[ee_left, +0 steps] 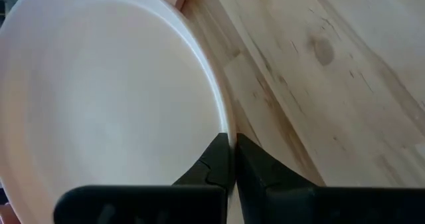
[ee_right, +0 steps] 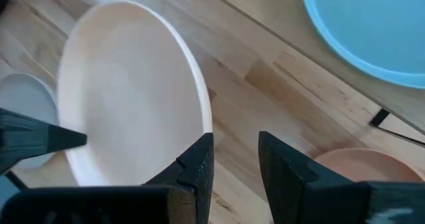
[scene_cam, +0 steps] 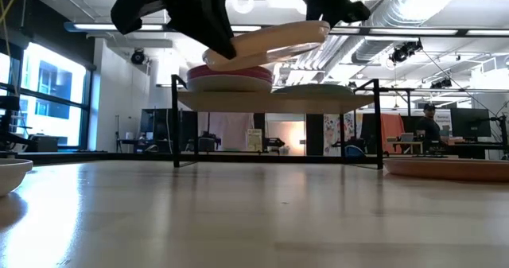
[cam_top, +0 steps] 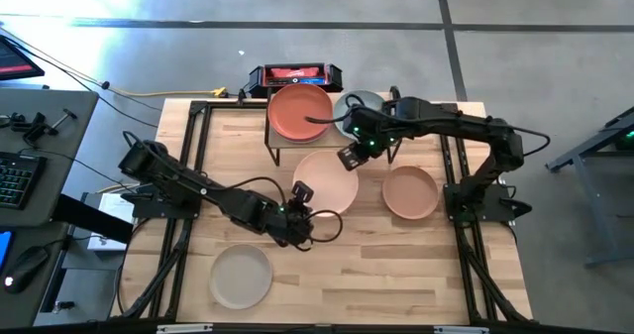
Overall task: Place and stack plates onto a shelf
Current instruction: Stack the light orange on top of the light blue plate on the shelf
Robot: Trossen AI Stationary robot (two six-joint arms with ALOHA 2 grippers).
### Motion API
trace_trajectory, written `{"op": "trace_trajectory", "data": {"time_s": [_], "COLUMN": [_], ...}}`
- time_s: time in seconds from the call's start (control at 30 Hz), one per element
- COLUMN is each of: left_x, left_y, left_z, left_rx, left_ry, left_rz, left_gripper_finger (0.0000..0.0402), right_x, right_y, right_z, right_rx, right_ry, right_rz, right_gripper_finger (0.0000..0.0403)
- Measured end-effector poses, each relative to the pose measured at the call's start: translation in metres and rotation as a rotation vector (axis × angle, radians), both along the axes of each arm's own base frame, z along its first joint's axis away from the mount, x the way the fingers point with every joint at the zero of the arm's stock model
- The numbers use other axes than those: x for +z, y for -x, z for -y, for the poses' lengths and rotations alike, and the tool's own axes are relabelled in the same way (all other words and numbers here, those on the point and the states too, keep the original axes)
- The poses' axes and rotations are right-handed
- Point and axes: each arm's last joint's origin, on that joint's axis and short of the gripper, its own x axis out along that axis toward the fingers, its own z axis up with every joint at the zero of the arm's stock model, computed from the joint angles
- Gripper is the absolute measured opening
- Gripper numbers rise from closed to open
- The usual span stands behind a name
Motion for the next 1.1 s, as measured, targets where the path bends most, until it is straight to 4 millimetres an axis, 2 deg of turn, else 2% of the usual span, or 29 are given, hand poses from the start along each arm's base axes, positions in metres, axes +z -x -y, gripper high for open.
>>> {"op": "trace_trajectory", "data": {"time_s": [0.63, 0.73, 0.9, 1.0, 1.1], "left_x": [0.000, 0.000, 0.000, 0.001, 0.001], "left_y": [-0.004, -0.004, -0.004, -0.004, -0.004], "left_z": [-0.010, -0.010, -0.010, -0.010, -0.011], "left_rx": [-0.003, -0.003, 0.008, 0.011, 0.036], "left_ry": [-0.019, -0.018, -0.008, -0.007, 0.007], "left_rz": [-0.016, -0.016, -0.008, -0.004, 0.007], "left_gripper_finger": [0.0001, 0.0001, 0.0003, 0.0009, 0.0014], "right_x": [-0.030, -0.033, -0.033, -0.033, -0.033], "right_y": [-0.021, -0.023, -0.024, -0.024, -0.024], "right_z": [-0.003, -0.003, -0.003, -0.003, -0.003], "right_rx": [0.078, 0.099, 0.120, 0.115, 0.114], "right_ry": [-0.049, -0.046, -0.038, -0.041, -0.038], "right_rz": [-0.113, -0.128, -0.126, -0.126, -0.127], "right_gripper_finger": [0.0097, 0.0077, 0.0009, 0.0015, 0.0006]}}
